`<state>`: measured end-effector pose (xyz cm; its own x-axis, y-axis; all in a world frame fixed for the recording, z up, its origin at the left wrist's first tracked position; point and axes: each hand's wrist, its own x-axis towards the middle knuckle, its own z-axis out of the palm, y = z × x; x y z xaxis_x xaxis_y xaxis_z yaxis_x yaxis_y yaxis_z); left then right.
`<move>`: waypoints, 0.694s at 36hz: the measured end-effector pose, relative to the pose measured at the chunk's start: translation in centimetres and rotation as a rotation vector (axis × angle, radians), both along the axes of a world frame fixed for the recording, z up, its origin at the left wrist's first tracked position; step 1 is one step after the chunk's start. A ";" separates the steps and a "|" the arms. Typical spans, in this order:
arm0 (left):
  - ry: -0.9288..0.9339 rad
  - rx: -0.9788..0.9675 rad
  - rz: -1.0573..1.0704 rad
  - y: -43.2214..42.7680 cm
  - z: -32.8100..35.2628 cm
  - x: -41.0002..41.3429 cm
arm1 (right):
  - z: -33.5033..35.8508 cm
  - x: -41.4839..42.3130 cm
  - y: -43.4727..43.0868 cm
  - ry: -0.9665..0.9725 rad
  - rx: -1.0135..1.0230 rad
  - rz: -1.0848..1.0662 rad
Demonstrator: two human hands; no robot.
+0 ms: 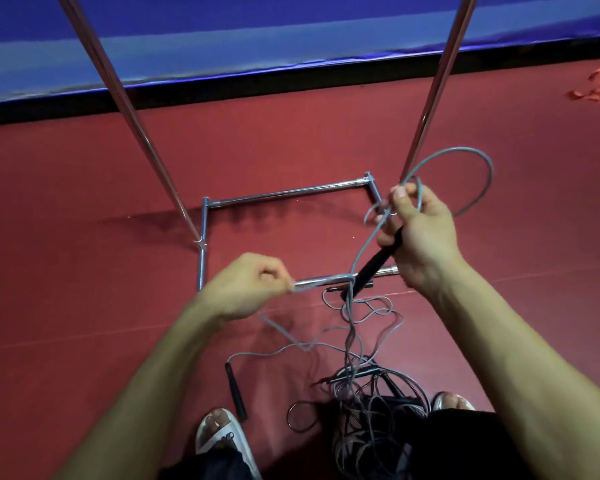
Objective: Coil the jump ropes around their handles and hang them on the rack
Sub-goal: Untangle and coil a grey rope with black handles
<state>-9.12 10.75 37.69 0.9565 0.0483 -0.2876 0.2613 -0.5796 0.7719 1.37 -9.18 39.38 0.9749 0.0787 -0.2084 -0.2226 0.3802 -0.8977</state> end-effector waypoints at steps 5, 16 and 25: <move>0.271 0.232 -0.094 1.6 -2.1 -1.3 | 0.6 0.4 -0.5 0.029 -0.015 0.022; -0.297 -0.151 -0.006 -8.0 -1.6 1.6 | 0.7 -1.5 1.3 0.049 -0.107 0.184; -0.267 -1.033 0.485 -6.6 1.9 2.9 | -1.1 -2.7 1.0 -0.134 -0.316 0.293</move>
